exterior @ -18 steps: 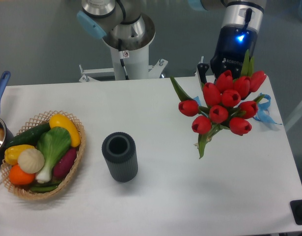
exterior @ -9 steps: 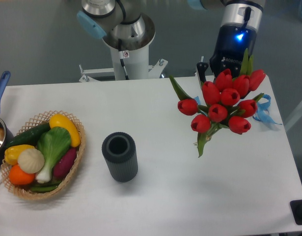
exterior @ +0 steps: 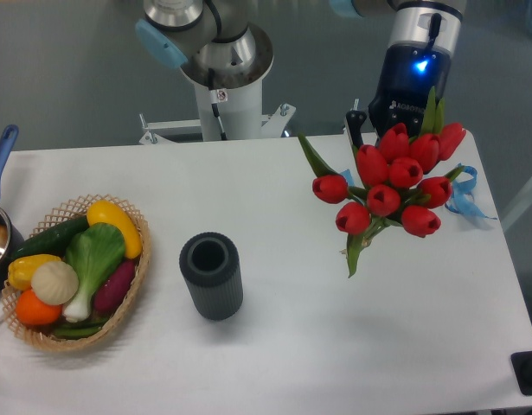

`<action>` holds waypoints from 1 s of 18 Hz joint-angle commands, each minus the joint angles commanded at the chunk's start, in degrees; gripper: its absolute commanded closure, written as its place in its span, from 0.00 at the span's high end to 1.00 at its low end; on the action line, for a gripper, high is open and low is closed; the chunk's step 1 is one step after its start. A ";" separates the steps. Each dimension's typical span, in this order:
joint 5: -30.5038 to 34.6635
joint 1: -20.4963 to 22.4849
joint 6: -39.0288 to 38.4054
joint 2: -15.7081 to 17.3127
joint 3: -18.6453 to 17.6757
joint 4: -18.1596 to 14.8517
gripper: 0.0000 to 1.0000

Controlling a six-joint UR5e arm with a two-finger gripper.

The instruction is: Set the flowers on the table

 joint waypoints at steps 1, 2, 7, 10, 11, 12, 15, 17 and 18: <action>0.00 -0.09 0.09 -0.09 0.00 0.00 0.31; 0.35 -0.09 0.52 -0.09 -0.09 -0.09 0.30; 10.70 -2.36 6.40 -1.84 -0.35 -0.26 0.29; 19.22 -4.48 9.83 -3.51 -0.44 -0.26 0.28; 22.38 -4.83 10.89 -3.86 -0.53 -0.35 0.28; 25.54 -5.01 12.29 -4.39 -0.79 -0.35 0.28; 32.41 -6.85 18.26 -6.67 -2.54 -0.26 0.28; 35.93 -7.21 20.30 -7.90 -2.81 -0.26 0.28; 37.34 -7.29 20.83 -8.52 -2.81 -0.35 0.28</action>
